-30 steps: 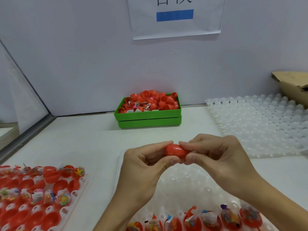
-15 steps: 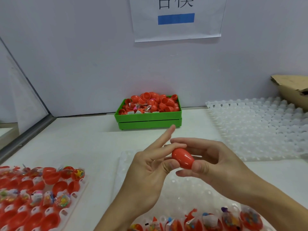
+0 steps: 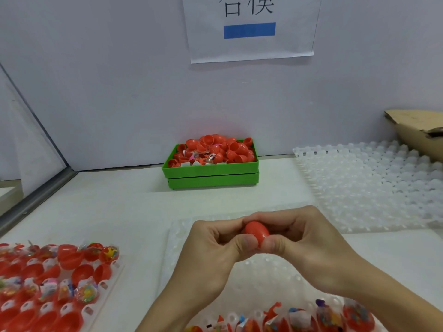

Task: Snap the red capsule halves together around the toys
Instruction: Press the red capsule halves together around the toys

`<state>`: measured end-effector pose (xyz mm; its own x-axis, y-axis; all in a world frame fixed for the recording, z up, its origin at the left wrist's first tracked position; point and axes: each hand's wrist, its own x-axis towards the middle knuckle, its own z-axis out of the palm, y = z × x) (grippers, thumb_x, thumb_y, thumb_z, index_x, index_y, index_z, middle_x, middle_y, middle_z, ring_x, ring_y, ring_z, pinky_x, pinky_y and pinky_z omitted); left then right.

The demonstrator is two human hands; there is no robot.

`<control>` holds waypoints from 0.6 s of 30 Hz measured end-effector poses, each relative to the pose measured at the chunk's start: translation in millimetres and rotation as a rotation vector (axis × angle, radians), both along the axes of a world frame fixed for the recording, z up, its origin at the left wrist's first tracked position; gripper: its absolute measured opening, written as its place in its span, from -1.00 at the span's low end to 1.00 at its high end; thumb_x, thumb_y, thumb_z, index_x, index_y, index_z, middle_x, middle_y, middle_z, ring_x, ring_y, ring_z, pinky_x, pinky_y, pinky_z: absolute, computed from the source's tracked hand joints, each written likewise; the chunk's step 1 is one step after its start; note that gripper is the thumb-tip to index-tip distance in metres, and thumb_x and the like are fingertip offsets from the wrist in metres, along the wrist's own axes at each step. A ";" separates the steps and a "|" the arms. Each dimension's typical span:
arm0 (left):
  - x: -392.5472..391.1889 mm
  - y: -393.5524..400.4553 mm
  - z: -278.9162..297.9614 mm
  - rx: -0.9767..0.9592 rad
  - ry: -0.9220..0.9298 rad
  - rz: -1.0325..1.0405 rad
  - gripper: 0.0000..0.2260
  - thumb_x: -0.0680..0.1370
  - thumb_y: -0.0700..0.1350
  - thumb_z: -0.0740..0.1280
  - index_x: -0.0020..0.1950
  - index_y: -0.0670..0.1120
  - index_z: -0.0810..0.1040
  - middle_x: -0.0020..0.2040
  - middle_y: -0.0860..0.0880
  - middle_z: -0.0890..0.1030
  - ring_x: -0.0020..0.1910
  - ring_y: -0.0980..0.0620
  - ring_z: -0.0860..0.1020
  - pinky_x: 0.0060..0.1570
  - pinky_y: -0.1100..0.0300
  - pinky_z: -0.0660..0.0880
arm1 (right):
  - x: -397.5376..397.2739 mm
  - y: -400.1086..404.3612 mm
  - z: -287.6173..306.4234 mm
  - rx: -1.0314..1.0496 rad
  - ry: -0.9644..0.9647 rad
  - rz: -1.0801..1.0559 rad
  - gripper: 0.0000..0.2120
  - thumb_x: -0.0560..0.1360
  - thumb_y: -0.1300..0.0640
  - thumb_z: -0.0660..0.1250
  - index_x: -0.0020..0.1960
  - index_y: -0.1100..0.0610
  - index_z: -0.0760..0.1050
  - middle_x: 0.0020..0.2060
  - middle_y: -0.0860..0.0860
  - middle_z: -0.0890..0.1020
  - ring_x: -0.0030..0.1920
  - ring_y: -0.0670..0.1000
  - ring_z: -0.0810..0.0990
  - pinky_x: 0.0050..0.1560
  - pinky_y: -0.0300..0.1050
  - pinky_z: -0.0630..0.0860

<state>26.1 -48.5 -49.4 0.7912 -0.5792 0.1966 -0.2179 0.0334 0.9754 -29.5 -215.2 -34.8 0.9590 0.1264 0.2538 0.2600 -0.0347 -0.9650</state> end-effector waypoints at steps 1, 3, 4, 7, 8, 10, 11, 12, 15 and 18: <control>-0.4 -0.2 0.5 -0.010 0.007 0.013 -0.79 0.39 -0.08 0.42 -0.01 0.07 0.74 -0.08 -0.01 0.74 -0.03 0.05 0.70 -0.06 0.29 0.60 | 0.4 1.1 -0.7 -0.038 -0.013 -0.006 -0.69 0.42 0.26 0.45 0.08 -0.04 0.67 -0.03 -0.05 0.74 0.04 -0.04 0.71 0.04 -0.26 0.59; -0.6 -0.5 0.9 -0.015 0.007 0.032 -0.82 0.45 -0.19 0.42 -0.01 0.00 0.74 -0.10 -0.03 0.74 -0.06 0.04 0.71 -0.08 0.28 0.61 | 0.8 2.6 -3.2 -0.081 -0.026 -0.030 -0.66 0.42 0.33 0.41 0.07 -0.04 0.67 -0.04 -0.03 0.74 0.03 -0.03 0.71 0.05 -0.23 0.59; -0.8 -0.5 0.6 -0.004 -0.003 0.041 -0.81 0.48 -0.26 0.42 -0.01 -0.02 0.73 -0.11 -0.04 0.74 -0.06 0.04 0.71 -0.08 0.28 0.61 | 0.7 3.4 -4.0 -0.081 -0.027 -0.044 -0.67 0.42 0.32 0.38 0.06 -0.04 0.67 -0.05 -0.02 0.74 0.03 -0.01 0.71 0.05 -0.21 0.60; -2.0 -0.7 1.9 0.017 -0.012 0.060 -0.73 0.50 -0.37 0.39 -0.02 -0.01 0.73 -0.12 -0.03 0.74 -0.08 0.03 0.71 -0.09 0.27 0.61 | 0.4 4.0 -7.2 -0.084 -0.026 -0.054 -0.68 0.41 0.30 0.37 0.05 -0.03 0.67 -0.04 0.02 0.74 0.03 0.02 0.71 0.06 -0.15 0.61; -1.5 -0.9 1.3 0.021 -0.017 0.063 -0.71 0.49 -0.37 0.40 -0.04 0.02 0.74 -0.13 -0.03 0.74 -0.08 0.03 0.71 -0.09 0.27 0.61 | 0.3 3.5 -7.5 -0.083 -0.022 -0.048 -0.67 0.41 0.30 0.37 0.05 -0.04 0.67 -0.04 0.01 0.74 0.03 0.01 0.71 0.05 -0.17 0.61; -1.1 -1.9 0.9 0.012 -0.022 0.060 -0.77 0.45 -0.28 0.46 -0.06 0.06 0.74 -0.13 -0.03 0.74 -0.08 0.04 0.71 -0.09 0.27 0.61 | 0.4 1.0 -7.1 -0.064 -0.010 -0.032 -0.65 0.40 0.30 0.41 0.06 -0.06 0.67 -0.03 0.00 0.74 0.04 0.00 0.71 0.03 -0.21 0.60; -1.0 -2.5 1.1 0.006 -0.010 0.049 -0.81 0.41 -0.18 0.47 -0.05 0.06 0.74 -0.11 -0.02 0.74 -0.07 0.03 0.71 -0.08 0.27 0.61 | 0.5 -0.4 -6.3 -0.037 0.001 -0.022 -0.67 0.41 0.28 0.44 0.08 -0.05 0.67 -0.02 0.01 0.74 0.04 0.01 0.71 0.03 -0.21 0.60; -0.2 -2.0 0.2 0.005 -0.001 0.035 -0.80 0.39 -0.11 0.48 -0.01 0.05 0.74 -0.09 -0.03 0.74 -0.06 0.02 0.71 -0.07 0.25 0.61 | 0.7 -1.9 -5.4 -0.002 0.015 -0.010 -0.71 0.43 0.24 0.45 0.09 -0.02 0.67 -0.01 0.03 0.74 0.04 0.03 0.71 0.03 -0.21 0.60; 0.8 -1.2 1.2 0.002 0.008 0.007 -0.70 0.38 -0.05 0.48 0.11 0.03 0.70 0.01 -0.02 0.73 0.03 0.01 0.70 0.03 0.17 0.62 | 2.9 -7.2 -6.8 0.111 0.081 0.009 -0.73 0.46 0.18 0.42 0.16 0.08 0.66 0.04 0.10 0.72 0.08 0.11 0.70 0.06 -0.17 0.61; 1.4 0.2 1.6 0.046 -0.042 0.076 -0.47 0.31 -0.03 0.53 0.27 0.15 0.56 0.16 0.12 0.67 0.10 0.14 0.65 0.03 0.18 0.62 | 5.0 -9.4 -9.8 0.208 0.156 0.010 -0.72 0.51 0.16 0.42 0.21 0.16 0.61 0.08 0.21 0.69 0.12 0.22 0.67 0.12 -0.05 0.61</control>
